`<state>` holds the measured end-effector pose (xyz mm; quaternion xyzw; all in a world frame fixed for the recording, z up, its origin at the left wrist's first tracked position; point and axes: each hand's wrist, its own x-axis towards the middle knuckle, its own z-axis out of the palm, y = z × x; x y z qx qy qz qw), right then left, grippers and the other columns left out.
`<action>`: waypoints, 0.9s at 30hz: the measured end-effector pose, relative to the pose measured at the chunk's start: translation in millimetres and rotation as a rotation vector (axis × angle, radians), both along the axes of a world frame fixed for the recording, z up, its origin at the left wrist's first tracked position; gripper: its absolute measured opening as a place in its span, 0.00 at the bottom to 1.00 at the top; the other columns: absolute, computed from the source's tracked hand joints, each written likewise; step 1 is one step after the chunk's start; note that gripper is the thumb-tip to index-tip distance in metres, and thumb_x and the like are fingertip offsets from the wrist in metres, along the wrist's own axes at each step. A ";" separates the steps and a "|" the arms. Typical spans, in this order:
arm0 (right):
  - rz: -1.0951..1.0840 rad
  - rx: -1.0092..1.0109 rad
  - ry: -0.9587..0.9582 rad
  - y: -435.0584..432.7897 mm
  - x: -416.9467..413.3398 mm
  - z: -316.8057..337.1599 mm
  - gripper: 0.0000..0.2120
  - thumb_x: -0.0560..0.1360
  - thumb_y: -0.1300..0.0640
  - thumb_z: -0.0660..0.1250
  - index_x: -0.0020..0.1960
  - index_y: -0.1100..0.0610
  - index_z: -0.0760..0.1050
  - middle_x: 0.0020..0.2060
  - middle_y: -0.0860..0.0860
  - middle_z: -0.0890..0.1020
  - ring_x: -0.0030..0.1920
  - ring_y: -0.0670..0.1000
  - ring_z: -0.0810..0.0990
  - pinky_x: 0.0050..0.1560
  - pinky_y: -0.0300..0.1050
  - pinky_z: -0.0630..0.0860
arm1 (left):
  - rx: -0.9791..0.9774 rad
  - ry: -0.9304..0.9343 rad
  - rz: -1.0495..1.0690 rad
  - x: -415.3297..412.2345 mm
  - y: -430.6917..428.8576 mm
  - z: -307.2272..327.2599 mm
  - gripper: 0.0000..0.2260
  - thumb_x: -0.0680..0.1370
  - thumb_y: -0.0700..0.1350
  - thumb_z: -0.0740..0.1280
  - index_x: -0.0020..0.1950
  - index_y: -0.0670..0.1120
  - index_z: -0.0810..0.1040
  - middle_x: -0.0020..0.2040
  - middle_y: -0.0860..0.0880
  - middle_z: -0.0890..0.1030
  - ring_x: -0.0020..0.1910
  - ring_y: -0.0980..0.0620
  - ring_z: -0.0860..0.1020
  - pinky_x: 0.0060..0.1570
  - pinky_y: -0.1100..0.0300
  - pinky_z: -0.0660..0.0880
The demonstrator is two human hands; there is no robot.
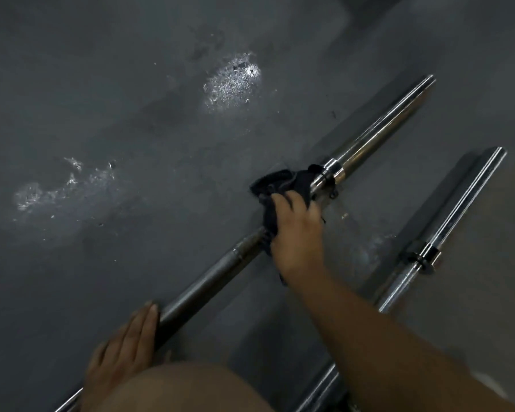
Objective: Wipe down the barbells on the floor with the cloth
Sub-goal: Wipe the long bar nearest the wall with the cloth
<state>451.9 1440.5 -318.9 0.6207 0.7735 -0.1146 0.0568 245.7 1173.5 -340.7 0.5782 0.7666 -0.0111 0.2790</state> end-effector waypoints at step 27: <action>0.232 0.060 0.116 -0.8 22.3 -24.9 0.28 0.65 0.55 0.65 0.65 0.54 0.74 0.66 0.54 0.76 0.65 0.65 0.71 0.66 0.63 0.69 | 0.238 0.058 -0.404 45.9 157.2 -32.2 0.37 0.74 0.50 0.65 0.79 0.41 0.55 0.77 0.43 0.61 0.76 0.44 0.58 0.73 0.45 0.59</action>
